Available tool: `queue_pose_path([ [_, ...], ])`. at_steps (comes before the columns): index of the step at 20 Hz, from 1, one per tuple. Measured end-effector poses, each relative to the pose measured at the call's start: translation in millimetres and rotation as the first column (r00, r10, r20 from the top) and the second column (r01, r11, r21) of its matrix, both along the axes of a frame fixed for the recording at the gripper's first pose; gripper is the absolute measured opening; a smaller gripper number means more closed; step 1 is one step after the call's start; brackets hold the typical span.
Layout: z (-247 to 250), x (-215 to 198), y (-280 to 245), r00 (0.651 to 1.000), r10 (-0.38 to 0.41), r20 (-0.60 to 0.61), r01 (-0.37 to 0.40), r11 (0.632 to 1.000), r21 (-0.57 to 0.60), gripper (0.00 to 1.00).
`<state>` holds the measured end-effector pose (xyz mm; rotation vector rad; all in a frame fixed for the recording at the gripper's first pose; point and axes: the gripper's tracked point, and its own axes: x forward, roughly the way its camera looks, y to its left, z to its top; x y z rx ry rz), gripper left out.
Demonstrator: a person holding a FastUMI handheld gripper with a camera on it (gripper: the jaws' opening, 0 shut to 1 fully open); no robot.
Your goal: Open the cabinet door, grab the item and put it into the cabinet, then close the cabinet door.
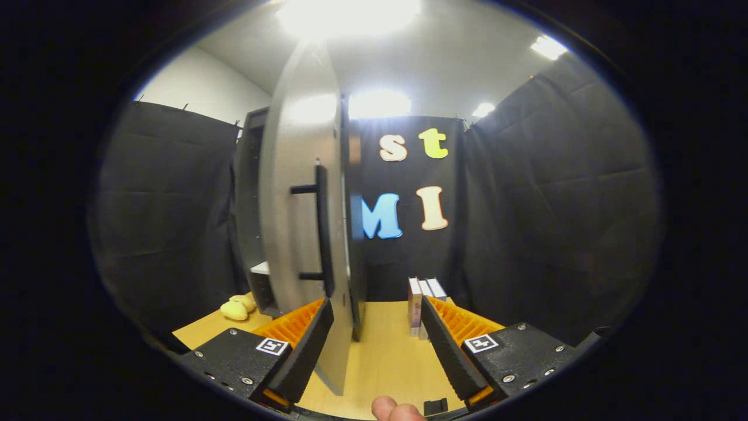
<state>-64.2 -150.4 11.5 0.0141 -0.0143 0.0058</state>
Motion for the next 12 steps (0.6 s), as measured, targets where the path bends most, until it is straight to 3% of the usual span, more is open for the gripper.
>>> queue_pose_path([
  [4,20.4,41.0,-19.1,0.999,-0.052,-0.01,0.052,0.998,0.024,0.93],
  [8,11.1,52.3,5.5,1.0,-0.007,-0.018,0.007,1.0,0.007,0.93],
  [12,11.2,53.1,13.3,1.0,-0.011,-0.004,0.011,1.0,-0.012,0.89],
])
